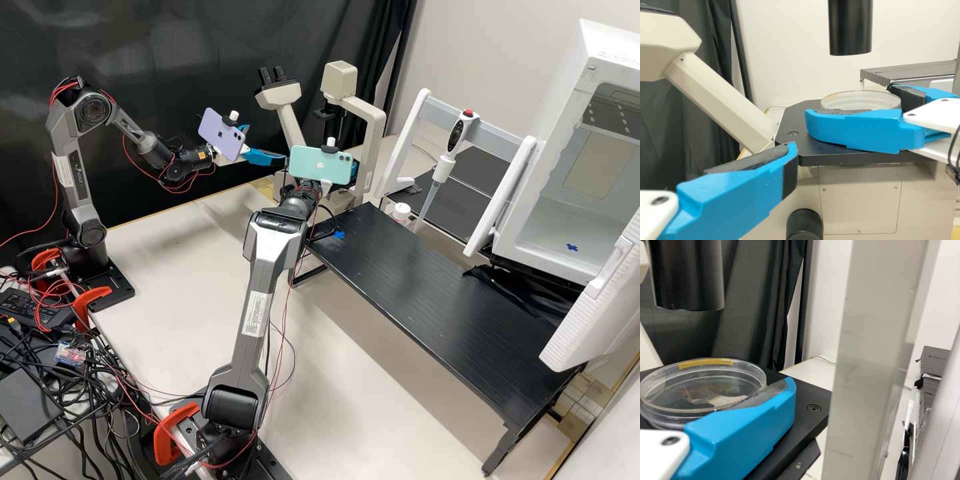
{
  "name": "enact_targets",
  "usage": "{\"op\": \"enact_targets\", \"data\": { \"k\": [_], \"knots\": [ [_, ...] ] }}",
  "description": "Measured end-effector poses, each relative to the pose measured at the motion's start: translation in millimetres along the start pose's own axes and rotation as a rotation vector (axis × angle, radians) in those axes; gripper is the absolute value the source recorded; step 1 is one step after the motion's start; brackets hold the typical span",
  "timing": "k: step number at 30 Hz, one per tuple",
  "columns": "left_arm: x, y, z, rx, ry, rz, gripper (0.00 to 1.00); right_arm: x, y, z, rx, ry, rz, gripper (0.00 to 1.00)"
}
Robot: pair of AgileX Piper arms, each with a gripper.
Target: Move the petri dish to the bench
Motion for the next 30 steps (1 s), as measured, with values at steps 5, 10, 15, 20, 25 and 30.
{"op": "enact_targets", "data": {
  "k": [5, 10, 15, 20, 25, 30],
  "knots": [
    [0.0, 0.0, 0.0, 0.000, 0.000, 0.000, 1.00, 0.0, 0.0, 0.0, 0.001, 0.000, 0.000, 0.00],
    [0.0, 0.0, 0.0, 0.000, 0.000, 0.000, 1.00, 0.2, 0.9, 0.6, 0.001, 0.007, -0.002, 0.00],
    [0.0, 0.0, 0.0, 0.000, 0.000, 0.000, 1.00, 0.3, 2.0, 2.5, 0.001, 0.006, -0.002, 0.00],
    [0.0, 0.0, 0.0, 0.000, 0.000, 0.000, 1.00, 0.2, 2.1, 2.5, 0.009, 0.007, 0.000, 0.00],
    [0.0, 0.0, 0.0, 0.000, 0.000, 0.000, 1.00, -1.0, -1.0, 6.0, 0.005, 0.008, 0.008, 0.00],
    [0.0, 0.0, 0.0, 0.000, 0.000, 0.000, 1.00, -5.3, -1.5, 7.7, 0.004, 0.011, 0.018, 0.00]
  ]
}}
